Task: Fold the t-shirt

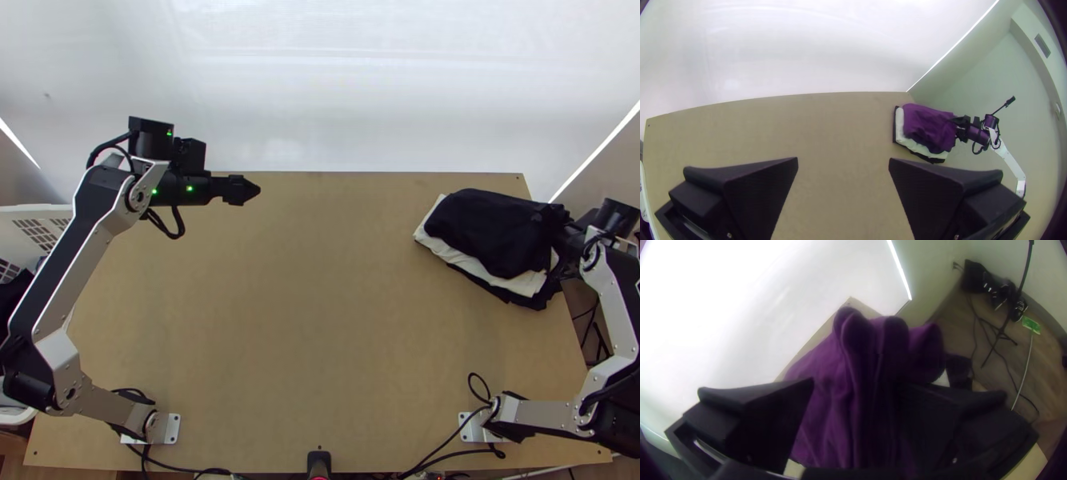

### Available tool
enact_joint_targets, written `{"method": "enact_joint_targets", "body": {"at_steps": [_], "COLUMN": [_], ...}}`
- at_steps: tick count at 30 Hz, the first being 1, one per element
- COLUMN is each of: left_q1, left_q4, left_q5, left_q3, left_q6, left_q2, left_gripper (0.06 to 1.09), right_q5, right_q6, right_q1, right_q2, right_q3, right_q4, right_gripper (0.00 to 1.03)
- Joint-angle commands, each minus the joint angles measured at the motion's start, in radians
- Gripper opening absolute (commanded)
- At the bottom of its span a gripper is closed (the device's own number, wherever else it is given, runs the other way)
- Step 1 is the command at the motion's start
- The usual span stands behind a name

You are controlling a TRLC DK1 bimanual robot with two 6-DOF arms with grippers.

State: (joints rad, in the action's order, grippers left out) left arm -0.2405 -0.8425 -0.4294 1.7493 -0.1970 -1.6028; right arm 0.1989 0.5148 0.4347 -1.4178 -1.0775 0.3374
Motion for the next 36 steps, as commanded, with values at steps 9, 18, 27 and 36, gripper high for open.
{"method": "enact_joint_targets", "body": {"at_steps": [9, 18, 27, 36], "left_q1": [0.090, 0.125, 0.196, 0.233], "left_q4": [0.000, 0.059, 0.052, 0.048], "left_q5": [-0.039, -0.037, -0.037, -0.039], "left_q3": [-0.077, -0.071, -0.016, 0.024], "left_q6": [0.028, 0.004, 0.007, 0.007], "left_q2": [0.069, 0.099, 0.109, 0.109], "left_gripper": [1.05, 1.05, 1.05, 1.05], "right_q5": [-0.480, -0.469, -0.470, -0.443], "right_q6": [-0.090, -0.438, -0.351, -0.295], "right_q1": [0.150, -0.274, -0.309, -0.036], "right_q2": [0.177, 0.240, 0.049, -0.184], "right_q3": [0.070, 0.241, 0.258, 0.286], "right_q4": [-0.321, -0.686, -0.690, -0.695], "right_gripper": [0.99, 0.98, 0.98, 0.98]}}
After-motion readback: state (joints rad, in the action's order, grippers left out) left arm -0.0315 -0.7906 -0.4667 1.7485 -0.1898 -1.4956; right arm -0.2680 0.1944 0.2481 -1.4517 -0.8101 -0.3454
